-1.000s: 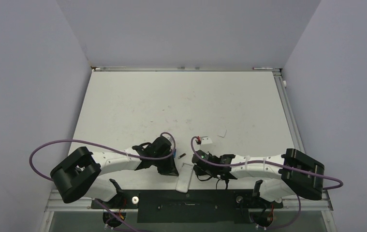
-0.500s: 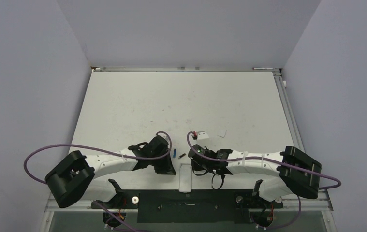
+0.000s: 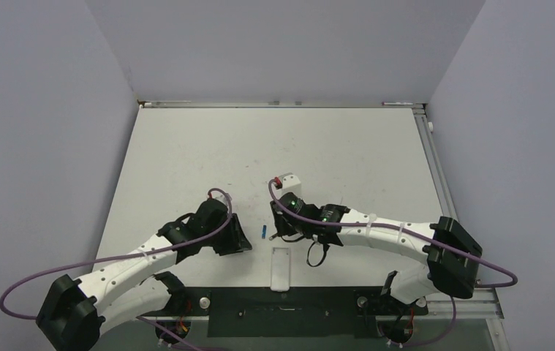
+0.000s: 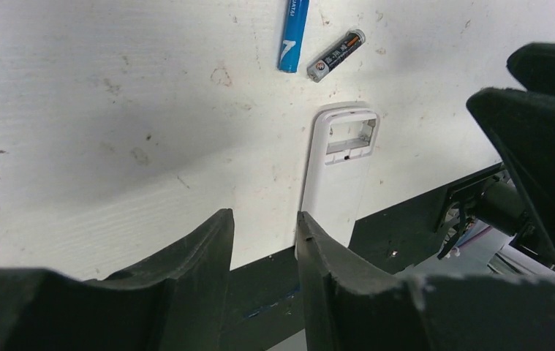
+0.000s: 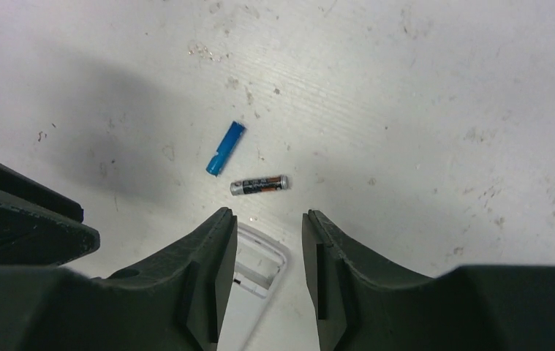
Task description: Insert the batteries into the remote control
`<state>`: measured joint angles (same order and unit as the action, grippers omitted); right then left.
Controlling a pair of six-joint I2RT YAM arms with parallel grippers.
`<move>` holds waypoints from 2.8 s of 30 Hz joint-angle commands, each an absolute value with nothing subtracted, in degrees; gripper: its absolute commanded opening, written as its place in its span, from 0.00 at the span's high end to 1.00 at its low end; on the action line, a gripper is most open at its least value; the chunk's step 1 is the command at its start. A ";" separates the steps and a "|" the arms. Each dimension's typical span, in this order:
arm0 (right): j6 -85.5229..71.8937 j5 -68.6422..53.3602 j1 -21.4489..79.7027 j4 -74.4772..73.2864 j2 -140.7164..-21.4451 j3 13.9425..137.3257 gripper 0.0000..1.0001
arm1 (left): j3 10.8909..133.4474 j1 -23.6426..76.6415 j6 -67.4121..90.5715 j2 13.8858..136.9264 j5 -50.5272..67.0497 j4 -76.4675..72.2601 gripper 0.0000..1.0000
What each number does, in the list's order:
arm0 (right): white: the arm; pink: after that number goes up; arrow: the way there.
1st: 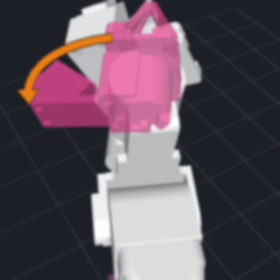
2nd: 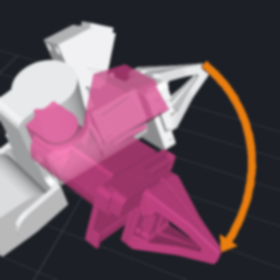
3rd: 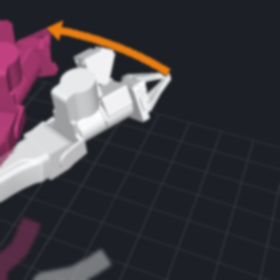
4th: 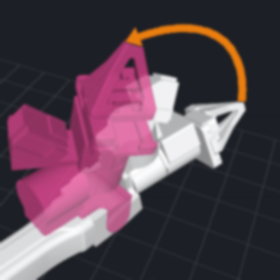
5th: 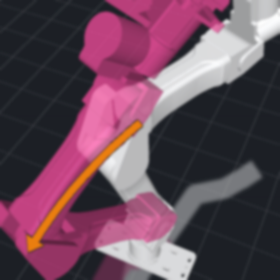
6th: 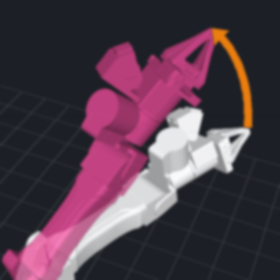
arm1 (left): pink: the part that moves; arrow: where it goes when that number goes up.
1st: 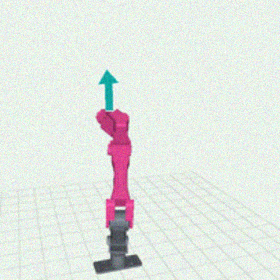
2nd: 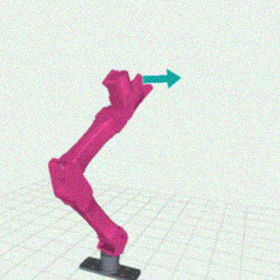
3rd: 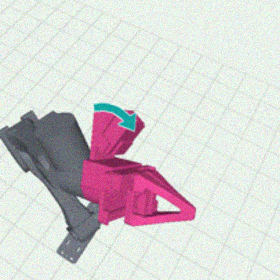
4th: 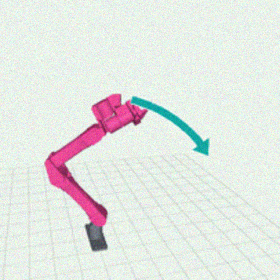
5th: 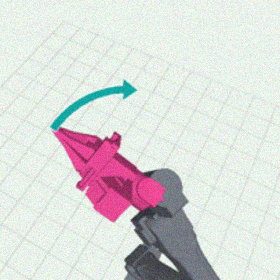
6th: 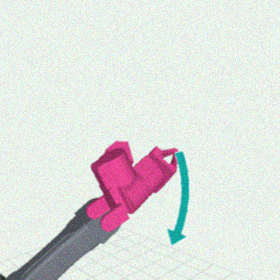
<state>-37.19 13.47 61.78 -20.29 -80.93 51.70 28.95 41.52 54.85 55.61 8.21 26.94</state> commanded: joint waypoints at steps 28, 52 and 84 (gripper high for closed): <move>35.45 -17.66 53.90 -16.62 -94.04 60.60 0.51 | 30.42 38.89 58.72 35.03 7.77 40.59 0.15; 55.97 -28.49 52.08 -17.18 -102.59 65.17 0.55 | 29.98 37.88 59.11 29.10 8.11 44.40 0.03; 58.83 -31.66 54.58 -31.15 -112.58 72.35 0.62 | 29.80 37.18 59.85 25.65 7.13 47.66 0.03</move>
